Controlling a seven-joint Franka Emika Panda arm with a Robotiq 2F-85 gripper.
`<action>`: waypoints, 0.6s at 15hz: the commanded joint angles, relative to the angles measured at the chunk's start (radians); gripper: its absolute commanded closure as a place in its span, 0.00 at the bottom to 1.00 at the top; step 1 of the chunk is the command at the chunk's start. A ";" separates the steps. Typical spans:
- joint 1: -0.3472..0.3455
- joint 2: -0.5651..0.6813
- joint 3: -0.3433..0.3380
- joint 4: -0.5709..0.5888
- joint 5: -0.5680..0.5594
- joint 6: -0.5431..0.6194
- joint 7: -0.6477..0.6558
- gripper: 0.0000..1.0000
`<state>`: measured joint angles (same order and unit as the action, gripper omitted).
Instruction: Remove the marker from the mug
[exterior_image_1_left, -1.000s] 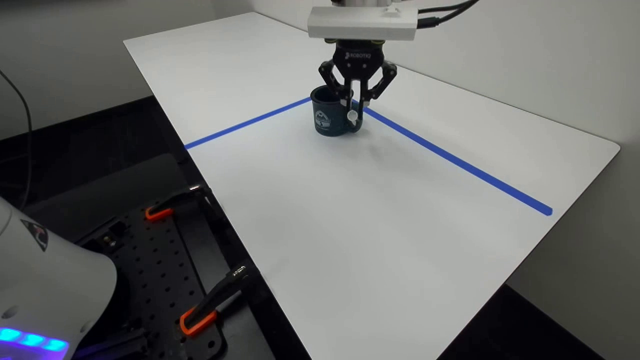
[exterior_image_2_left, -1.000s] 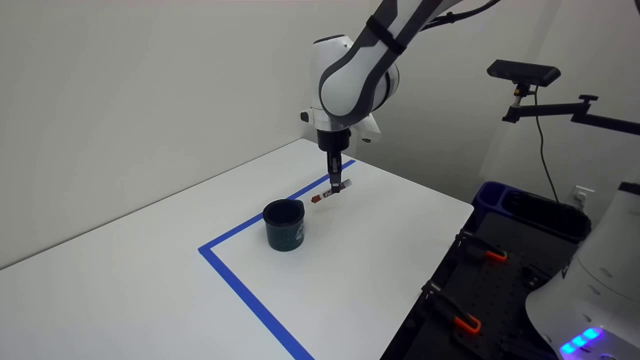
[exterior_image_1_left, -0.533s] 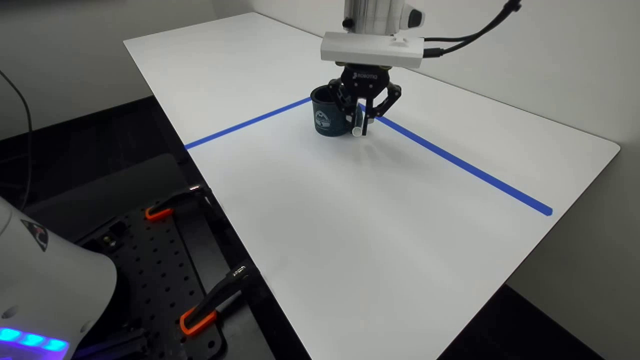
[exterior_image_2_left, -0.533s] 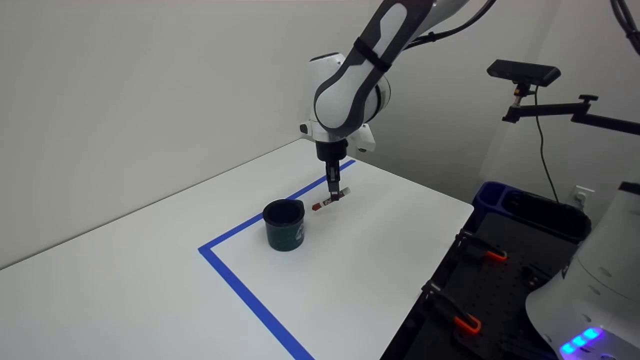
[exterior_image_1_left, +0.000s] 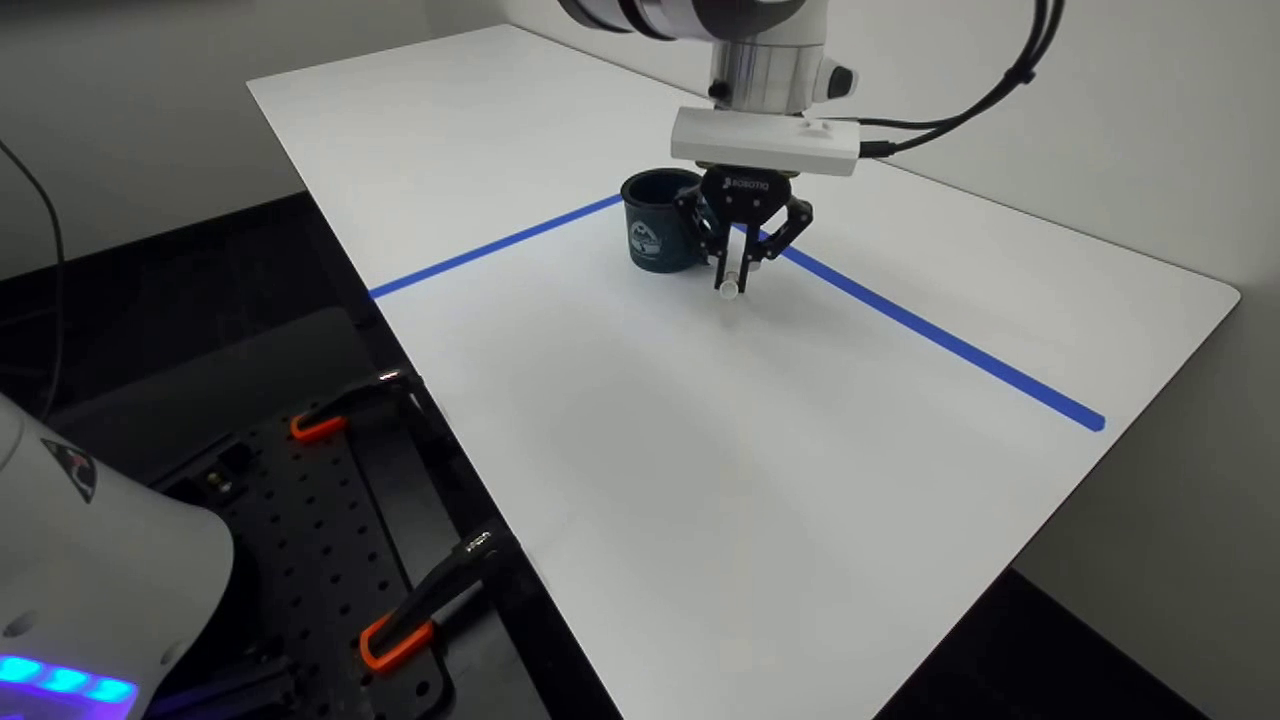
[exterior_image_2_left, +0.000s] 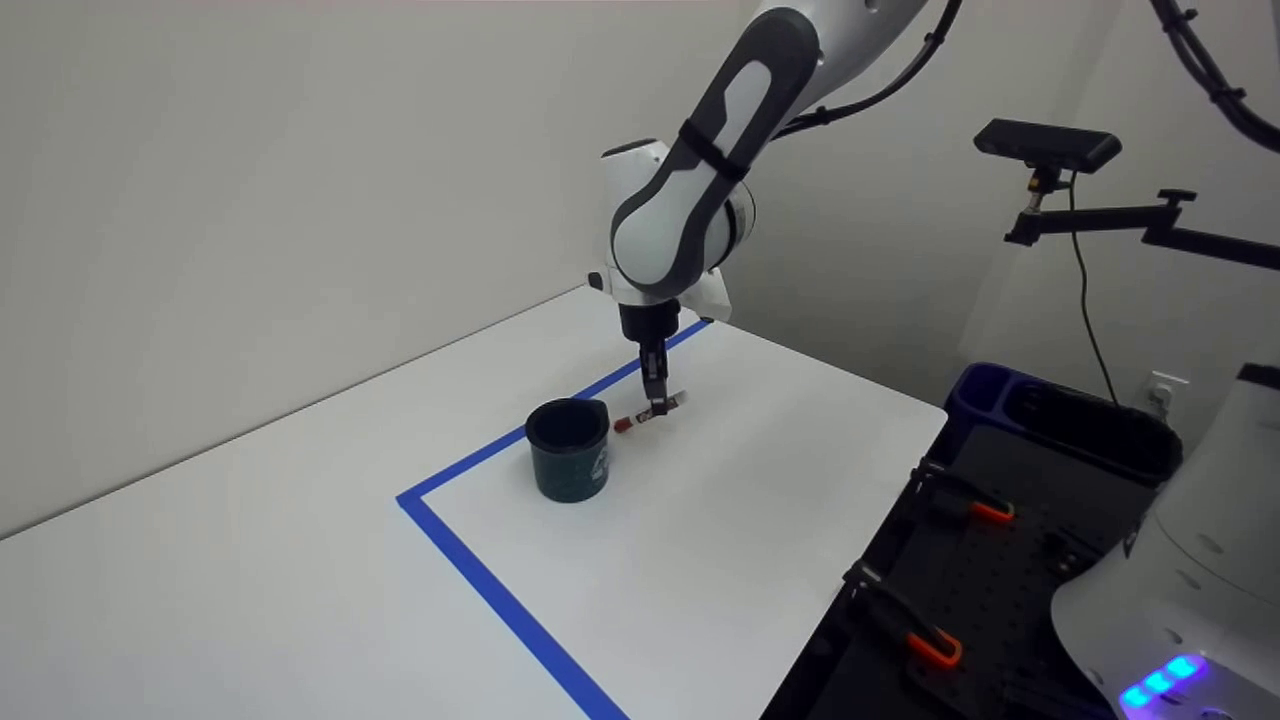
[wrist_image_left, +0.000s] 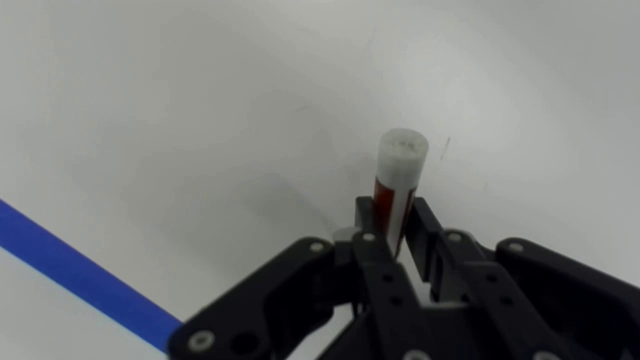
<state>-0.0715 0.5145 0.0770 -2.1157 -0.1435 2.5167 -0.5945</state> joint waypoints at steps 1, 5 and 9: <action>0.028 0.046 -0.027 0.037 -0.065 -0.020 0.057 0.95; 0.030 0.075 -0.036 0.038 -0.109 -0.022 0.087 0.95; 0.029 0.081 -0.030 0.046 -0.122 -0.030 0.084 0.70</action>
<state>-0.0570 0.5857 0.0539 -2.0884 -0.2403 2.5156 -0.5391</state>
